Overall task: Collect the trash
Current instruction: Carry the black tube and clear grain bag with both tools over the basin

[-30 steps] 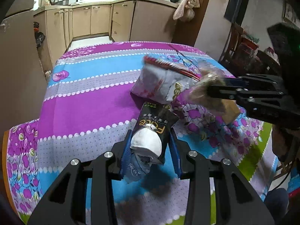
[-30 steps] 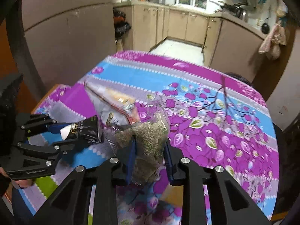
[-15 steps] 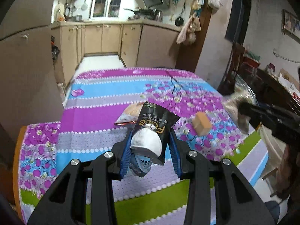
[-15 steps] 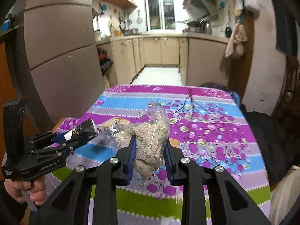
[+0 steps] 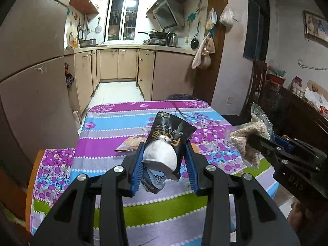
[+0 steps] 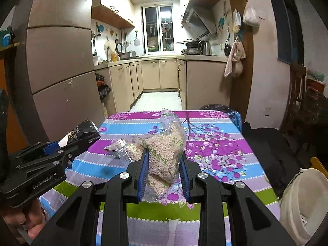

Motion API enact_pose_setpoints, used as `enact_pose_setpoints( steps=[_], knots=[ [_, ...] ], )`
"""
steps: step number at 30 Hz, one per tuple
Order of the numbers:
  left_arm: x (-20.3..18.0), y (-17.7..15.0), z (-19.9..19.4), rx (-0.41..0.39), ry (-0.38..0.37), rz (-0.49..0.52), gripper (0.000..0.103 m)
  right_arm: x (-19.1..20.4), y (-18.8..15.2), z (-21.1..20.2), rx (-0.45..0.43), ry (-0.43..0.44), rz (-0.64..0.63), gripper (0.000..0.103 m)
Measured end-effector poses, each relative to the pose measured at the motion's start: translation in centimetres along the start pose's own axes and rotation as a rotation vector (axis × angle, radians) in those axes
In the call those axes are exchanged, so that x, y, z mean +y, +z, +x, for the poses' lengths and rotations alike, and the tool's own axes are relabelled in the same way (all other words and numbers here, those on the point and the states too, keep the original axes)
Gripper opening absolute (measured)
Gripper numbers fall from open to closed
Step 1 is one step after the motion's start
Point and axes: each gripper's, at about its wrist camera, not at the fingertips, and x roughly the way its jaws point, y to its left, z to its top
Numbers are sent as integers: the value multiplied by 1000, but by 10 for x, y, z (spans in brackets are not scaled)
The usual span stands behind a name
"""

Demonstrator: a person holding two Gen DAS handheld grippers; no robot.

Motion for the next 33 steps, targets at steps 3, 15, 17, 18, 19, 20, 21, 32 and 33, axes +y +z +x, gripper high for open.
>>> enact_pose_setpoints(
  steps=[3,15,17,18,19,20,21,32,33],
  knots=[
    [-13,5,-4,-10,-15,12,36,-12,1,-18,-17,-19,16,29],
    [-121,27,10,-10,-182,102,36,-121,7,-90,-59,-209,109,29],
    [-147,28,14,-4,-213,123,36,-146,6,-104,-65,-260,127,29],
    [-155,28,16,-1,-224,128,36,-158,6,-108,-66,-277,135,29],
    [-168,28,19,5,-241,137,36,-168,6,-112,-66,-294,142,29],
    [-180,28,21,11,-258,148,36,-182,5,-120,-65,-319,149,29],
    [-192,28,24,16,-273,161,36,-193,5,-125,-63,-335,154,29],
    [-307,21,55,107,-406,260,36,-332,-11,-168,37,-463,259,29],
    [-314,18,56,120,-418,269,36,-344,-13,-168,51,-467,273,29]
  ],
)
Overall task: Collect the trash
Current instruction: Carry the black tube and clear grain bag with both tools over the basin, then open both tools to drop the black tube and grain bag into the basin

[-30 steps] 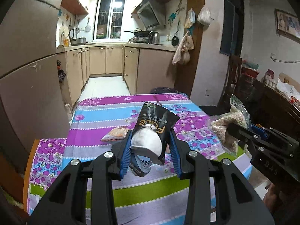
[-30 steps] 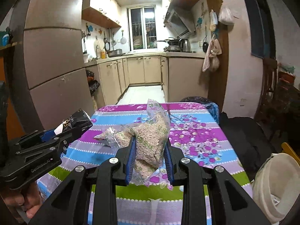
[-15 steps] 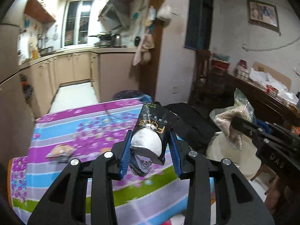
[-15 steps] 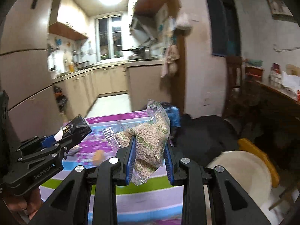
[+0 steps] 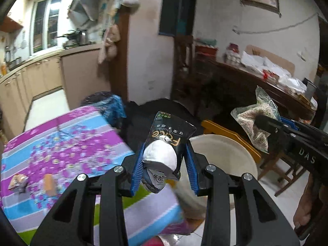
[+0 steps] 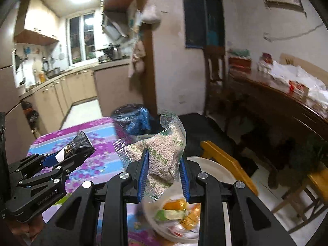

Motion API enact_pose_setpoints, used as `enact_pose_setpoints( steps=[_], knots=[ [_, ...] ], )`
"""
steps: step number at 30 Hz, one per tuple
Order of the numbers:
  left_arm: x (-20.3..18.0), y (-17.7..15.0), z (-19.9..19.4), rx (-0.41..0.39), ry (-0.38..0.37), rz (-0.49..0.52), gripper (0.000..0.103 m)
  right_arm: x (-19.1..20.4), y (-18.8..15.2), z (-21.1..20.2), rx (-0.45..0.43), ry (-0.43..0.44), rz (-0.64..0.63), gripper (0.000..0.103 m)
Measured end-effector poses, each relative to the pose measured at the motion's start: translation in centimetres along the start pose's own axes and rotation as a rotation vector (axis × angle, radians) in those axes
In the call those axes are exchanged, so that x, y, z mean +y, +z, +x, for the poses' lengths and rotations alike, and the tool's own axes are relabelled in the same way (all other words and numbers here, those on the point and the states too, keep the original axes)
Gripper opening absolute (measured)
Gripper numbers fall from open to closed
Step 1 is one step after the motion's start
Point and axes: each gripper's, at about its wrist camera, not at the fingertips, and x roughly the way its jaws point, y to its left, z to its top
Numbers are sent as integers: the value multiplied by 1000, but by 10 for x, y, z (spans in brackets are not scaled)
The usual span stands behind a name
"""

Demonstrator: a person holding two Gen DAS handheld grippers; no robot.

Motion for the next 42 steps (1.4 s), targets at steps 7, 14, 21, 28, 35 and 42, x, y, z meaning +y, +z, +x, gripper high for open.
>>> enact_pose_setpoints(
  steps=[7,14,21,28,35,42],
  knots=[
    [-49,5,59,162,-116,50,36,-79,-7,62,212,-27,75,29],
    [-70,-5,112,343,-138,63,36,-111,-32,114,363,-24,114,29],
    [-74,-18,139,425,-112,70,36,-103,-48,128,414,-37,82,29],
    [-80,-14,141,422,-113,73,37,-97,-50,126,418,-32,83,29],
    [-82,-12,142,410,-105,75,42,-96,-53,127,417,-26,85,30],
    [-78,-7,141,396,-77,54,62,-97,-54,125,409,-21,93,32]
  ],
)
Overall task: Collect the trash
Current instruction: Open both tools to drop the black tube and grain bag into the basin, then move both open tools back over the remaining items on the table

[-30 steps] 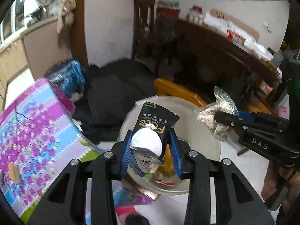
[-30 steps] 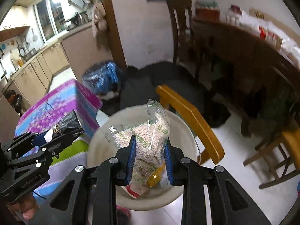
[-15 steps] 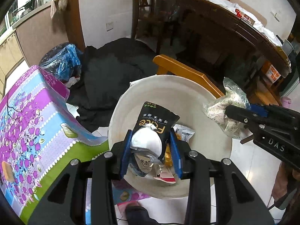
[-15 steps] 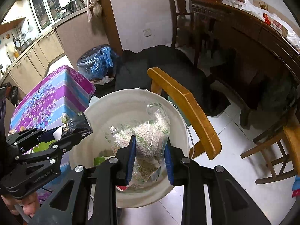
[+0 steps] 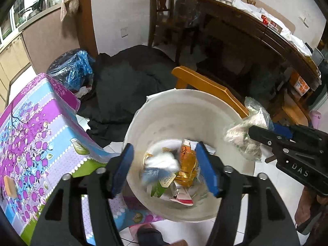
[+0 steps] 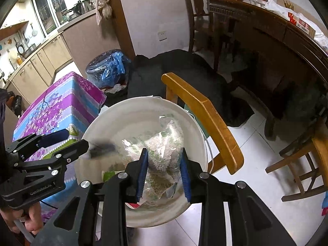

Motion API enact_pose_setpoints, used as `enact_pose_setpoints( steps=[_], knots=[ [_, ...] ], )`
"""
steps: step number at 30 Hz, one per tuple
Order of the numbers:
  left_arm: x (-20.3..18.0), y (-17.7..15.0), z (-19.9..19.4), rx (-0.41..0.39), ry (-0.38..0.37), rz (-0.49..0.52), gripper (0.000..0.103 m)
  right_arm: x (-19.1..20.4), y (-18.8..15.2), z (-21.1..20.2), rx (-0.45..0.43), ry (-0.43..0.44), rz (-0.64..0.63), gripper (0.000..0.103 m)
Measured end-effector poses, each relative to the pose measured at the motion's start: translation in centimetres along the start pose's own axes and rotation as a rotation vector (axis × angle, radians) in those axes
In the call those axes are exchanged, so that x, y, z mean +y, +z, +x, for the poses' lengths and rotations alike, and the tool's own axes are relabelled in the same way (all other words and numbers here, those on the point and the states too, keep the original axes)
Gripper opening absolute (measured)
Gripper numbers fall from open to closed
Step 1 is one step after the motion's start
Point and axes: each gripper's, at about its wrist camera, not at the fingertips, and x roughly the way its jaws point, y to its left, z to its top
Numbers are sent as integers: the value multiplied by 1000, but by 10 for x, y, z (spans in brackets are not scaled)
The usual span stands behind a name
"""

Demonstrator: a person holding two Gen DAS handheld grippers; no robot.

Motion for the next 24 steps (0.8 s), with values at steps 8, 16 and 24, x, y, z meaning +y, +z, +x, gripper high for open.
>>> enact_pose_setpoints(
  steps=[8,16,24],
  knots=[
    [3,1,-5,-14,10,-6,63,-1,1,-11,-31,6,12,32],
    [-1,-3,-8,-23,15,13,63,1,-3,-17,-44,10,10,32],
    [2,-12,-22,-48,25,23,63,11,-12,-47,-120,20,-4,44]
  ],
)
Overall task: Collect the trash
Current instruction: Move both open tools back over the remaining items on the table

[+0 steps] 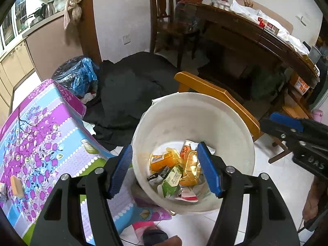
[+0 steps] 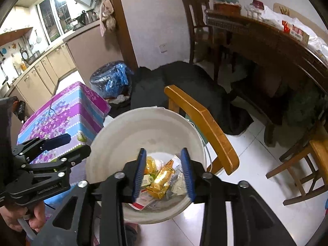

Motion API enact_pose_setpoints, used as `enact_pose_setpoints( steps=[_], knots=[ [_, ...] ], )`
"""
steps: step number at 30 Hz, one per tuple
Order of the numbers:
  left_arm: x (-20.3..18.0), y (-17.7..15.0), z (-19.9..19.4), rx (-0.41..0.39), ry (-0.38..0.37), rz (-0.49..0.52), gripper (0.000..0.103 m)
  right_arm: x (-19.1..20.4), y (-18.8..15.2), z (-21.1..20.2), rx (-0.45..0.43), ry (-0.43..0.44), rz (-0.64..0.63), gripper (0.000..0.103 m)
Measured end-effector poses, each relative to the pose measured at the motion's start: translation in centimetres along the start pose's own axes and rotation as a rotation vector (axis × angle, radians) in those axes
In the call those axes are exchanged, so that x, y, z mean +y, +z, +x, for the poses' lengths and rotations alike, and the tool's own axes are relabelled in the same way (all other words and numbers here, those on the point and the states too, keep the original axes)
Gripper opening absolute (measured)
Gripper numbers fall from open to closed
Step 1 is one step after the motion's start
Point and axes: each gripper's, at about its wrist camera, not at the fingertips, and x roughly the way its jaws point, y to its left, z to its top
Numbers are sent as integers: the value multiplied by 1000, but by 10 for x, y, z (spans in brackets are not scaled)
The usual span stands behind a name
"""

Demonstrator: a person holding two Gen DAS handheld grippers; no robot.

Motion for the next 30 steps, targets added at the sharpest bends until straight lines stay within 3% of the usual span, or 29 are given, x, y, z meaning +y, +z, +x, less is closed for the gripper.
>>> enact_pose_setpoints(
  steps=[2,5,13,23,30],
  knots=[
    [4,-5,-8,-15,8,4,63,8,-4,-18,-60,5,-10,58],
    [15,-20,-22,-48,37,15,63,21,-12,-41,-140,28,-19,68],
    [75,-62,-76,-140,99,-18,63,96,-49,-90,-323,173,-67,81],
    [209,-141,-142,-199,260,-150,63,205,-92,-90,-337,382,-133,85],
    [328,-199,-177,-190,375,-351,63,304,-115,-62,-238,483,-231,85]
  ],
)
